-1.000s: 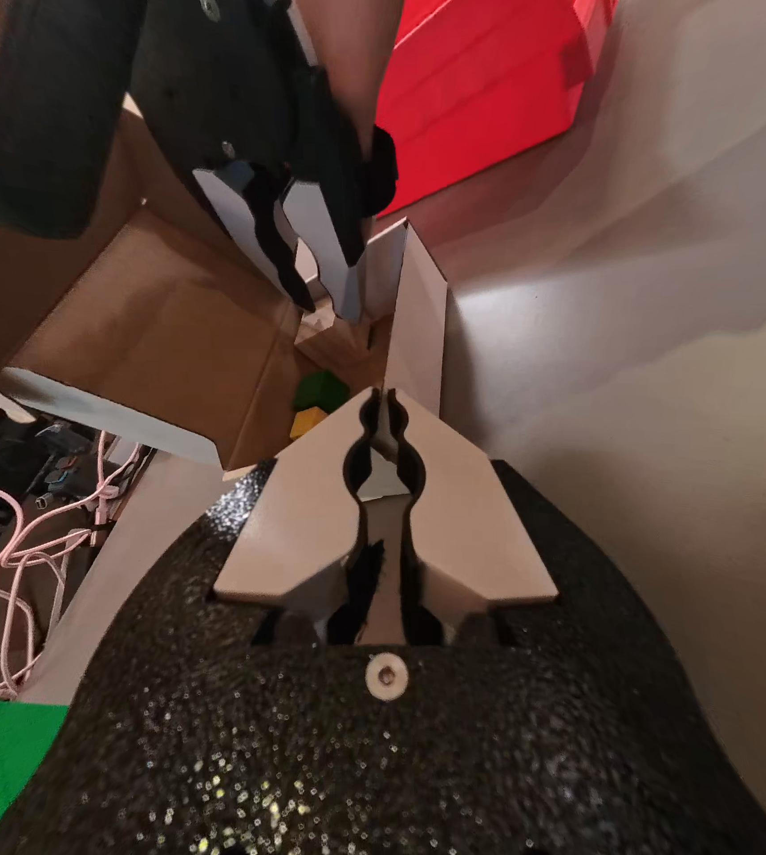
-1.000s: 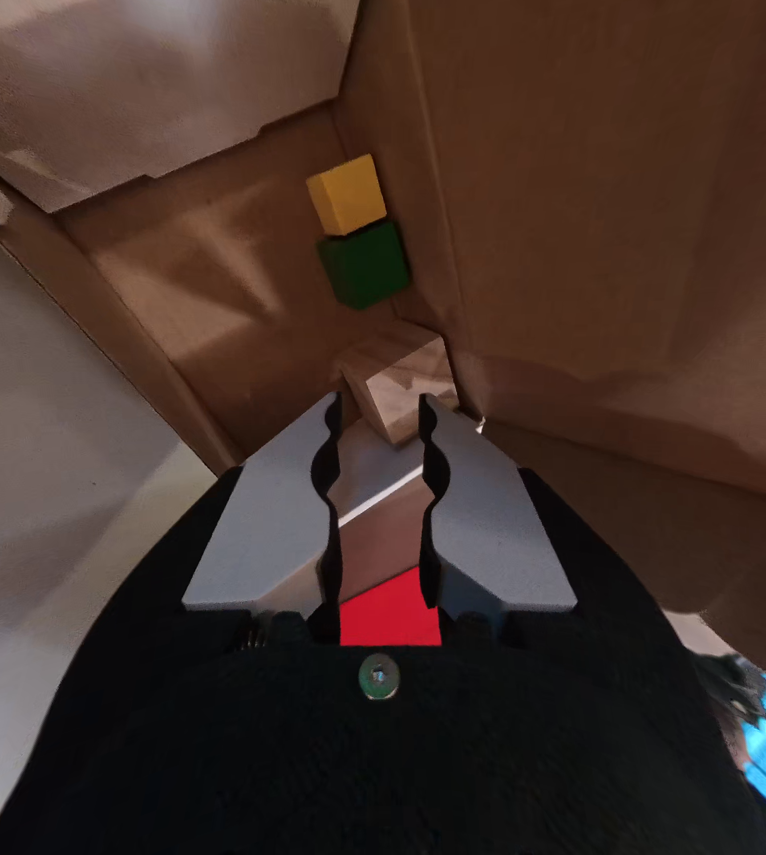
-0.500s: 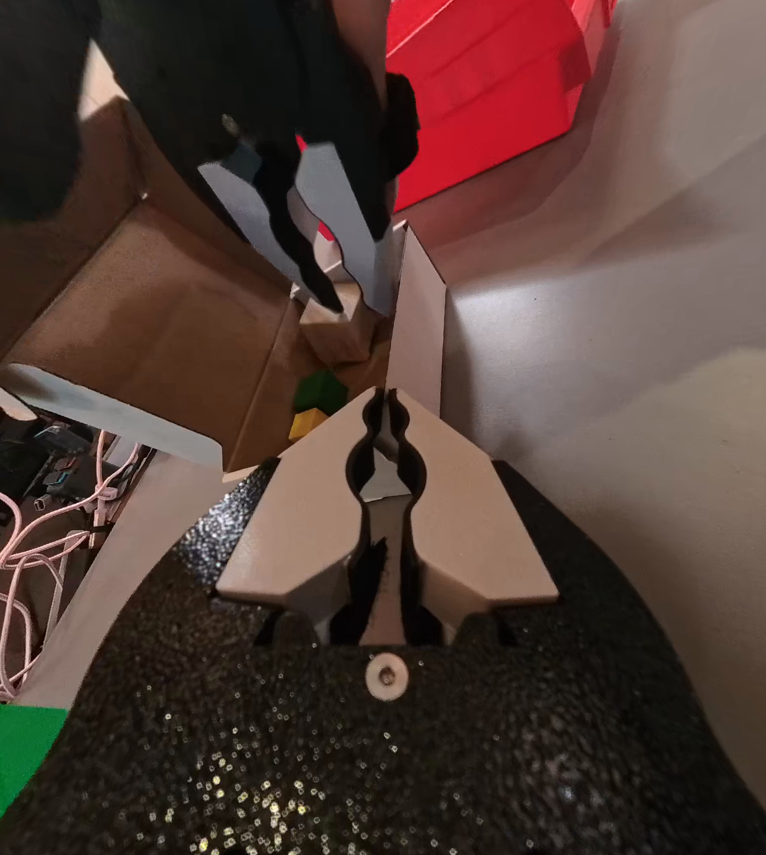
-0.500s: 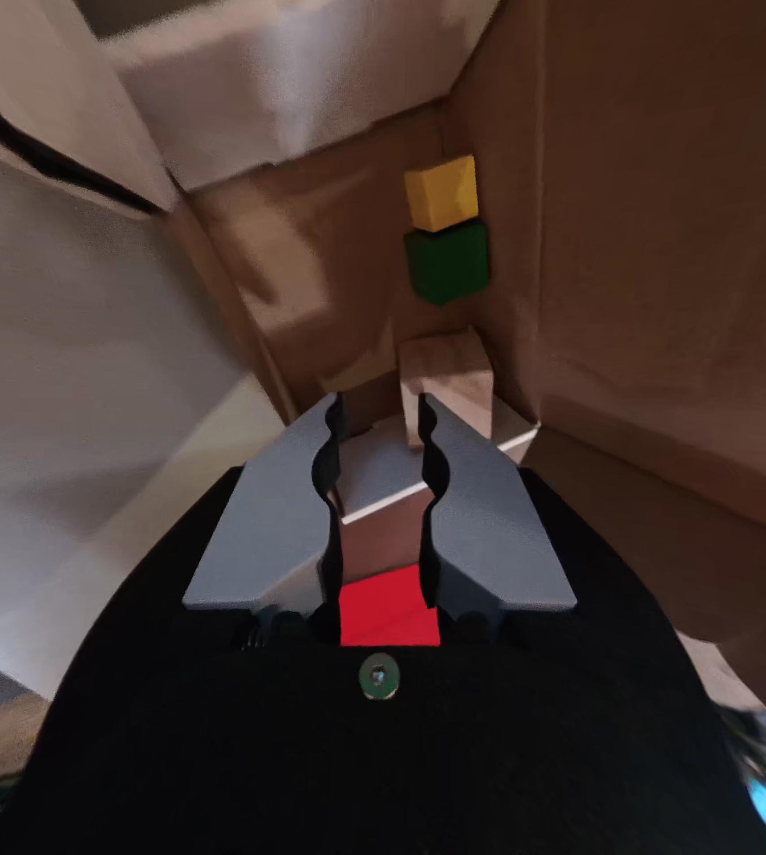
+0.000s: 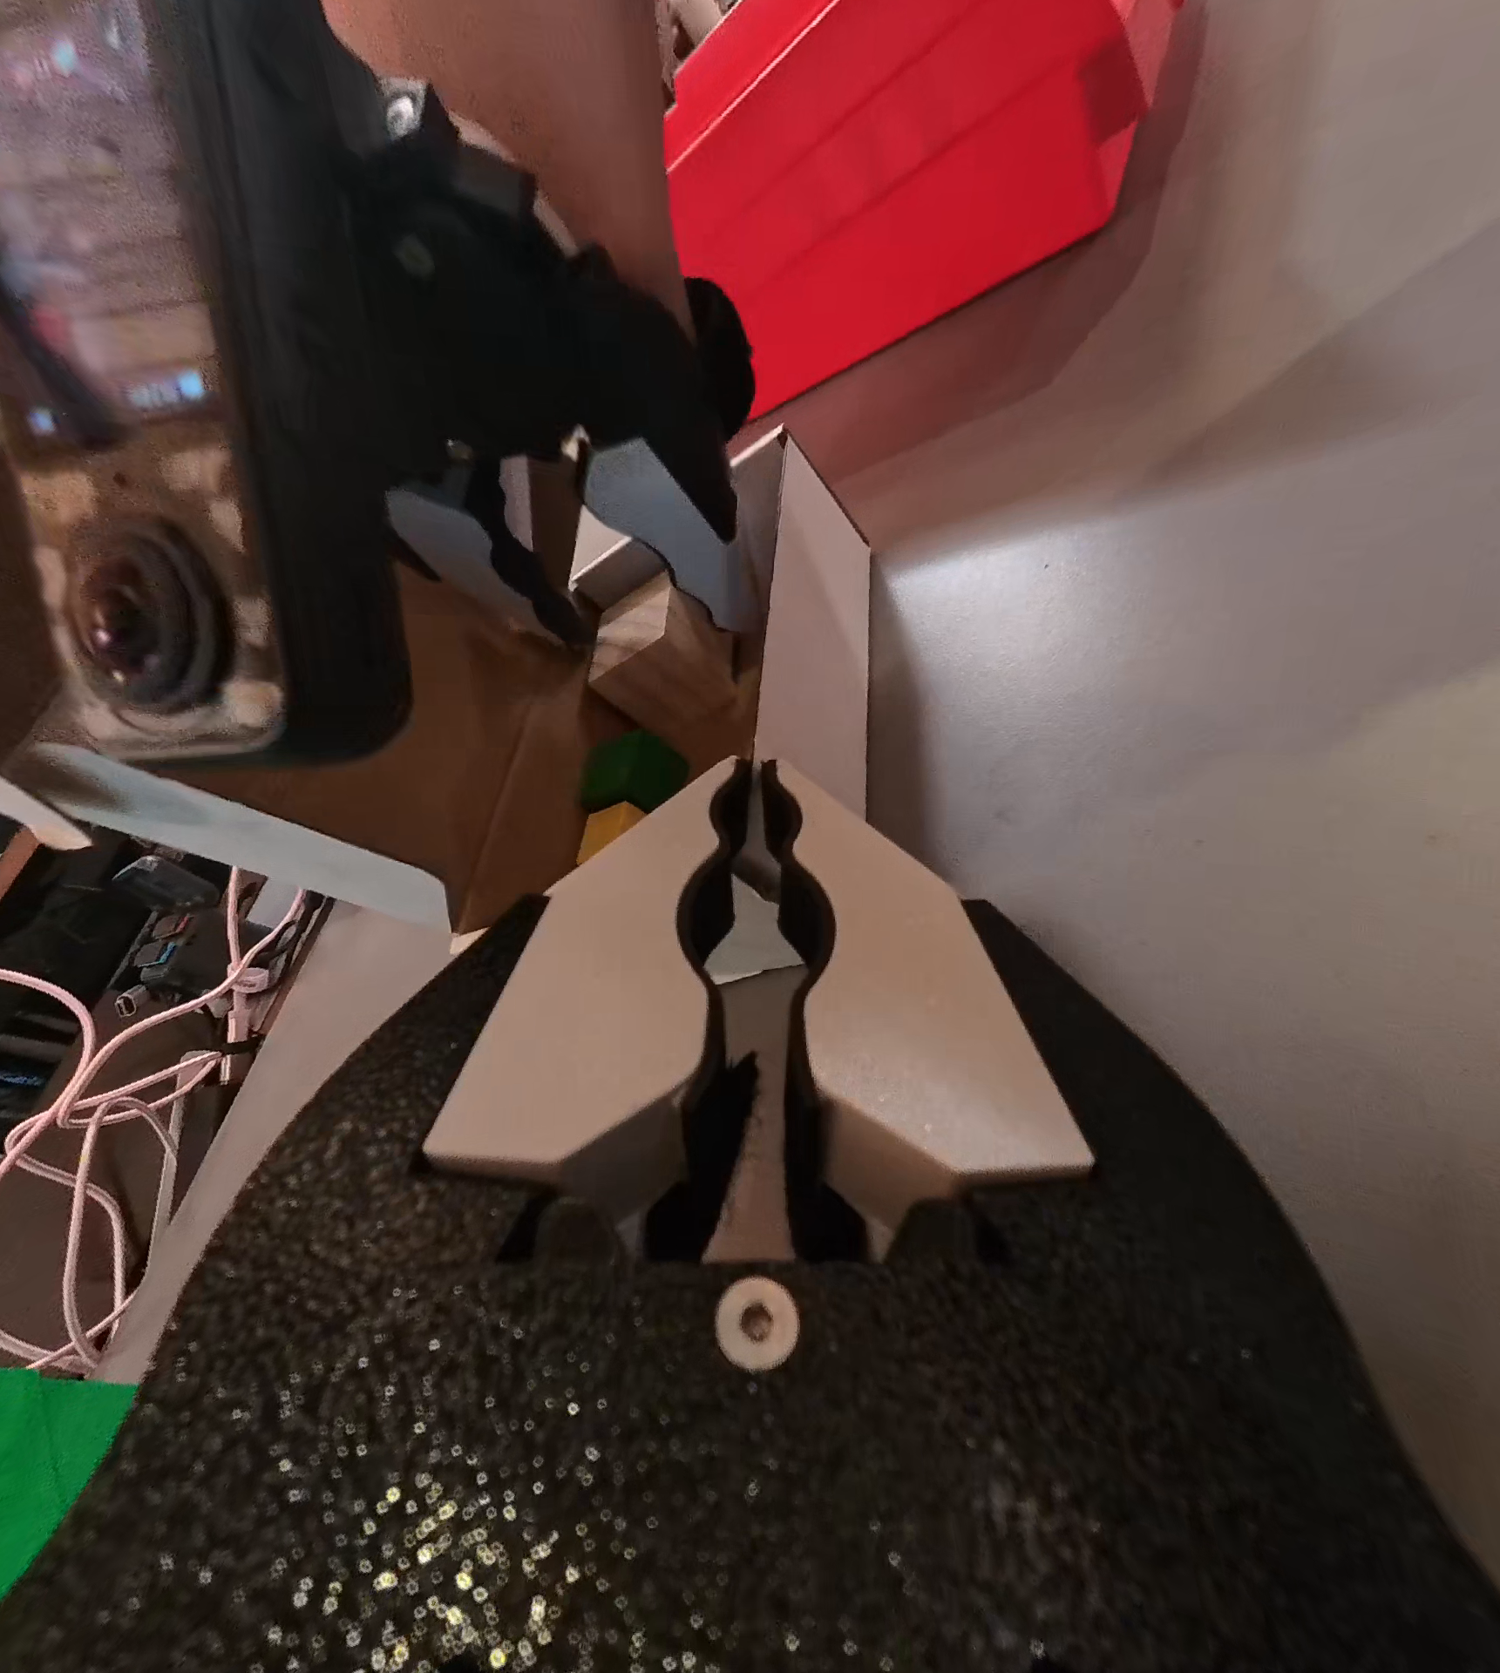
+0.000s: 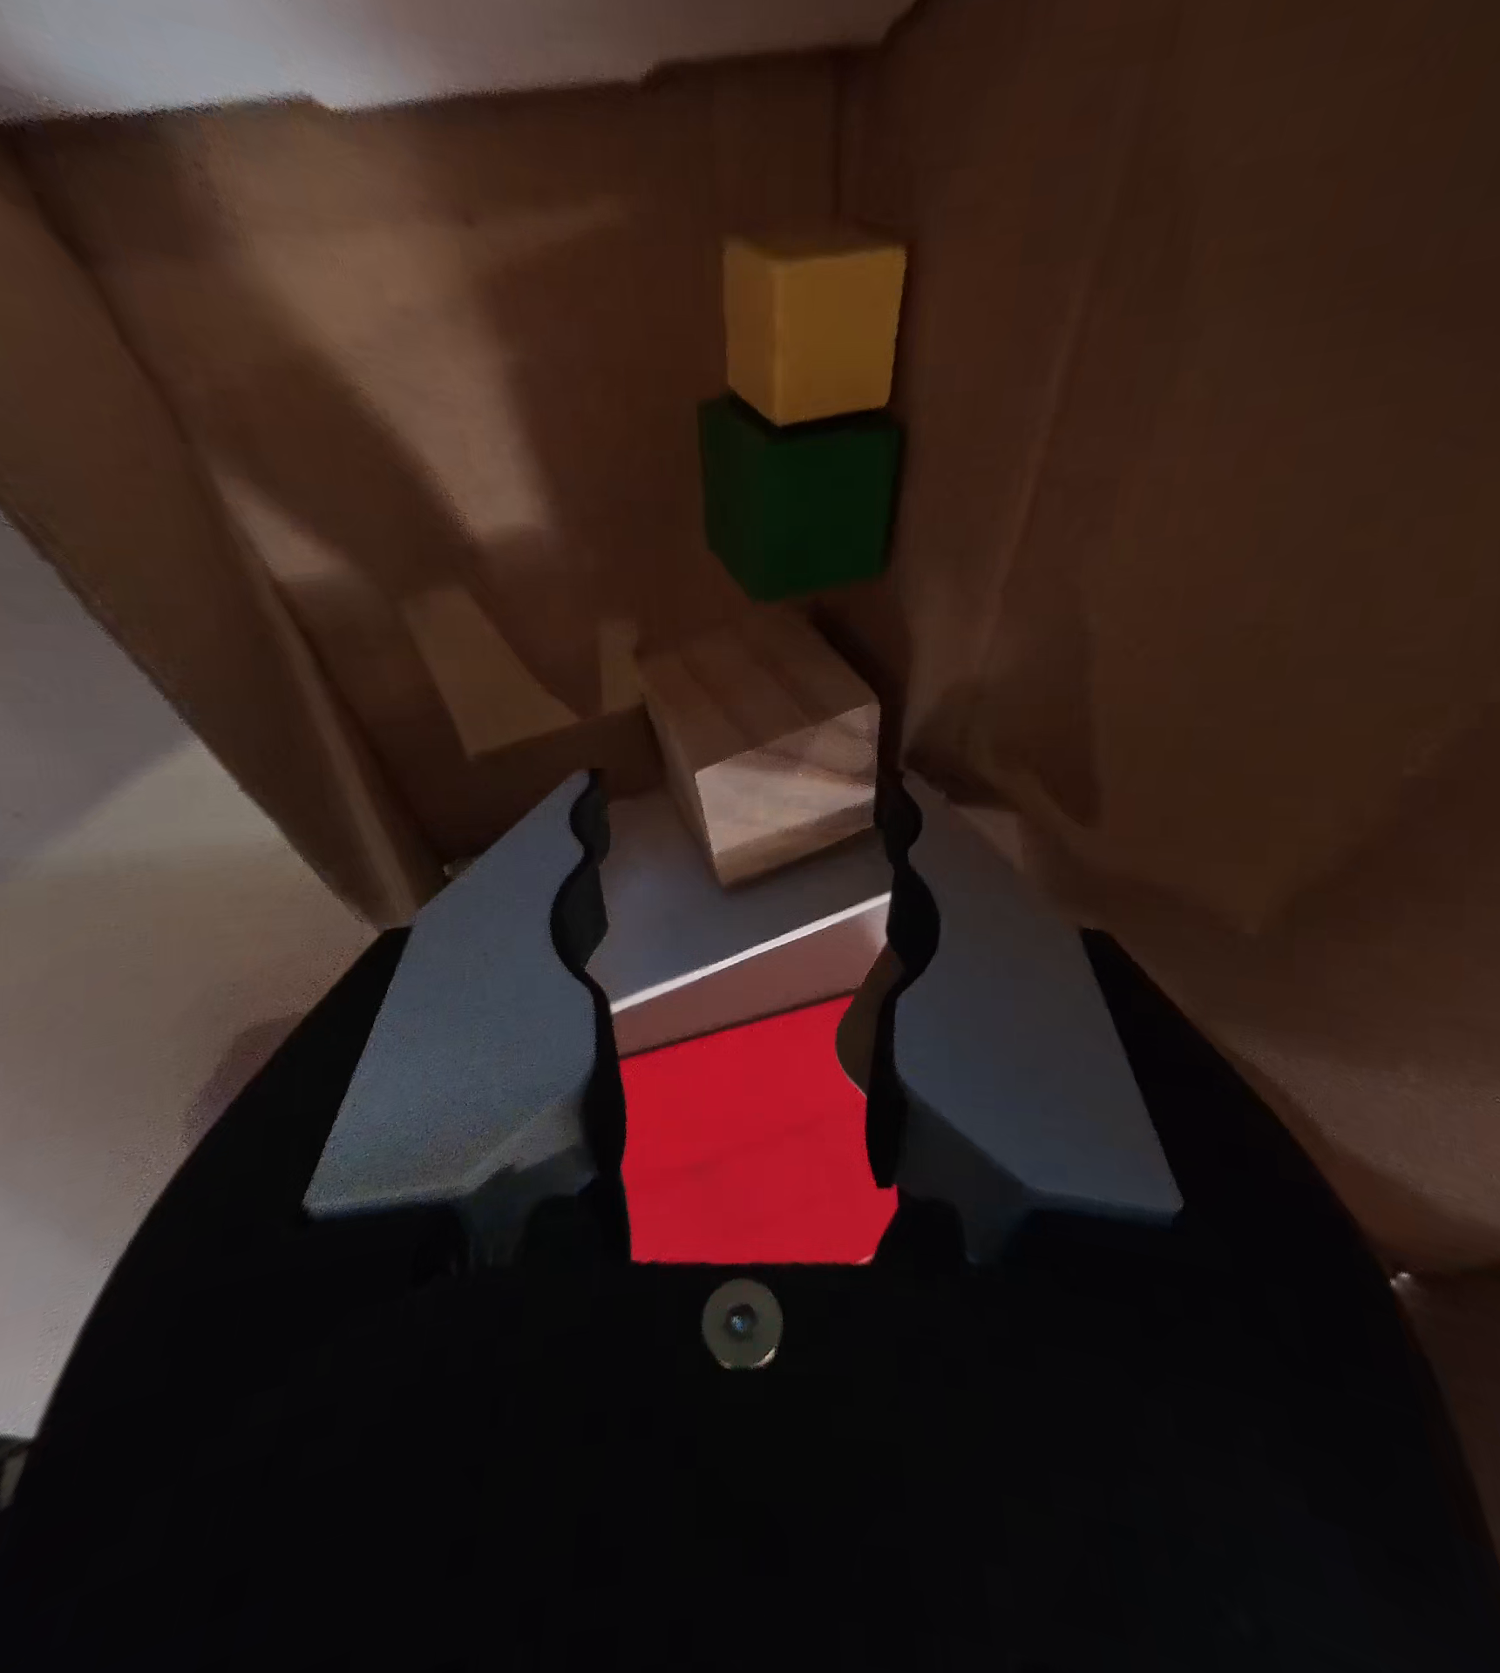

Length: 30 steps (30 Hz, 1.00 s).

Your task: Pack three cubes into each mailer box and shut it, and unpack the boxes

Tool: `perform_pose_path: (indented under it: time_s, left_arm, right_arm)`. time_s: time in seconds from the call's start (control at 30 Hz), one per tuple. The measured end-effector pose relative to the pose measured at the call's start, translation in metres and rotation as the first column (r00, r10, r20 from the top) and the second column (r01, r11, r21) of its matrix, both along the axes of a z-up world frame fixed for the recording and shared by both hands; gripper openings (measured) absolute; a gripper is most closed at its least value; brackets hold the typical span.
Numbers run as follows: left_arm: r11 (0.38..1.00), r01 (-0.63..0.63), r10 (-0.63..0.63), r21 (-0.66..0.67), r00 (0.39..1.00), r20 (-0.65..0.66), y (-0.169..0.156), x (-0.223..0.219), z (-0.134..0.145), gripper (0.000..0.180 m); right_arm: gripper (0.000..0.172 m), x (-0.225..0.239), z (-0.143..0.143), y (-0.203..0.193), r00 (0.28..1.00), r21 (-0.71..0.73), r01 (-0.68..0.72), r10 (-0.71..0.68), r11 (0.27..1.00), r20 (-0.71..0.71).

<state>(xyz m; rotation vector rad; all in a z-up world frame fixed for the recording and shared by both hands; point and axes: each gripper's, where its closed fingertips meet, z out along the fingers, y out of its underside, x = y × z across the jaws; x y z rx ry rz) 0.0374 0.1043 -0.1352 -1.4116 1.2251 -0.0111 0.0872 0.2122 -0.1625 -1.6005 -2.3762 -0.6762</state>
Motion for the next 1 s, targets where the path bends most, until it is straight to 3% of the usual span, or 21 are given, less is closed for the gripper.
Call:
perform_pose_path:
  time_s: [0.23, 0.43, 0.6, 0.73, 0.83, 1.0]
  left_arm:
    - [1.0, -0.004, 0.004, 0.007, 1.0, -0.006, 0.001, -0.001, 0.0, 0.0]
    - [1.0, -0.002, 0.002, 0.008, 1.0, -0.006, 0.001, -0.002, 0.0, 0.0]
    - [1.0, 0.0, 0.0, 0.009, 1.0, -0.011, 0.0, -0.001, -0.001, 0.0]
    - [1.0, -0.002, 0.002, 0.016, 1.0, -0.019, 0.0, -0.002, -0.001, 0.0]
    - [1.0, -0.002, 0.003, 0.019, 1.0, -0.021, 0.0, -0.002, -0.001, 0.0]
    - [1.0, -0.003, 0.003, 0.026, 1.0, -0.025, 0.0, -0.002, -0.001, 0.0]
  right_arm:
    - [0.063, -0.001, -0.007, 0.0, 0.999, -0.035, -0.007, 0.008, 0.999, 0.049]
    - [0.057, -0.006, -0.001, -0.025, 0.998, -0.231, 0.061, -0.059, 0.971, 0.014]
    - [0.067, 0.007, -0.009, -0.015, 0.99, -0.181, -0.047, 0.07, 0.982, 0.119]
    - [0.046, 0.008, -0.013, -0.013, 0.975, -0.163, -0.131, 0.157, 0.978, 0.159]
    - [0.046, -0.003, -0.004, -0.024, 0.985, -0.191, -0.143, 0.159, 0.971, 0.068]
    - [0.045, -0.014, 0.035, -0.052, 0.979, -0.205, -0.169, 0.141, 0.964, -0.145]
